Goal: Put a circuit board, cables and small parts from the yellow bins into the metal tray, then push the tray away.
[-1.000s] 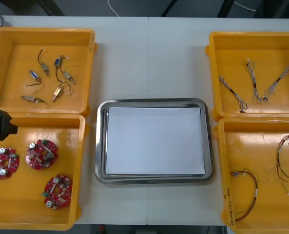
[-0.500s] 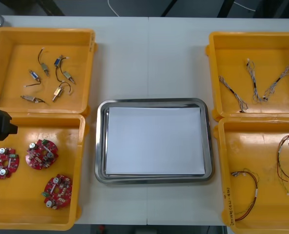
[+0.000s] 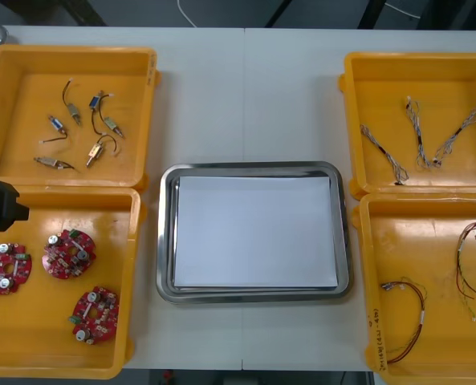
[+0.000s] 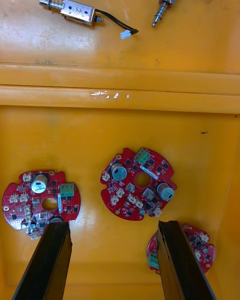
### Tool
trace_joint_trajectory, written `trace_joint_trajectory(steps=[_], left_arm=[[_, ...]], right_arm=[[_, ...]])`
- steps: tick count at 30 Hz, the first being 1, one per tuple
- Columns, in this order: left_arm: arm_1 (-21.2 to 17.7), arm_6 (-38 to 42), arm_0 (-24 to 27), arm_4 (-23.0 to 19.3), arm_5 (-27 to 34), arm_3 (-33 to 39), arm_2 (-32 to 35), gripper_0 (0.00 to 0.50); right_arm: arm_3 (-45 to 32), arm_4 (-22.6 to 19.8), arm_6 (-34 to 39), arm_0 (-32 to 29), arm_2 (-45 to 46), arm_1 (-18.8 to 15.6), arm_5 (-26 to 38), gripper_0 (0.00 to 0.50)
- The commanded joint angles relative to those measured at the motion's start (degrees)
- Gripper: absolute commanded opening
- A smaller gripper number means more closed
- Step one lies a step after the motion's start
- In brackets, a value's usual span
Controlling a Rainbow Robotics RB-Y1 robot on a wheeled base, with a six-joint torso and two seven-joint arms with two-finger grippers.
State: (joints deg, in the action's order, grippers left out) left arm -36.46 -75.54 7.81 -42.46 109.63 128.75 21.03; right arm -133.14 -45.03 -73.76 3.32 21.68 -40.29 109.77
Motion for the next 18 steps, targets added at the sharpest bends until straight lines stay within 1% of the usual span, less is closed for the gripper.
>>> trace_joint_trajectory(steps=[1, 18], left_arm=[[0.2, 0.9, -1.0, 0.2, 0.4, 0.5, 0.8, 0.5], [0.2, 0.9, -1.0, 0.2, 0.4, 0.5, 0.8, 0.5]], right_arm=[[-0.4, 0.1, 0.9, -0.9, 1.6, -0.2, 0.2, 0.5], [-0.4, 0.1, 0.9, -0.9, 1.6, -0.2, 0.2, 0.5]])
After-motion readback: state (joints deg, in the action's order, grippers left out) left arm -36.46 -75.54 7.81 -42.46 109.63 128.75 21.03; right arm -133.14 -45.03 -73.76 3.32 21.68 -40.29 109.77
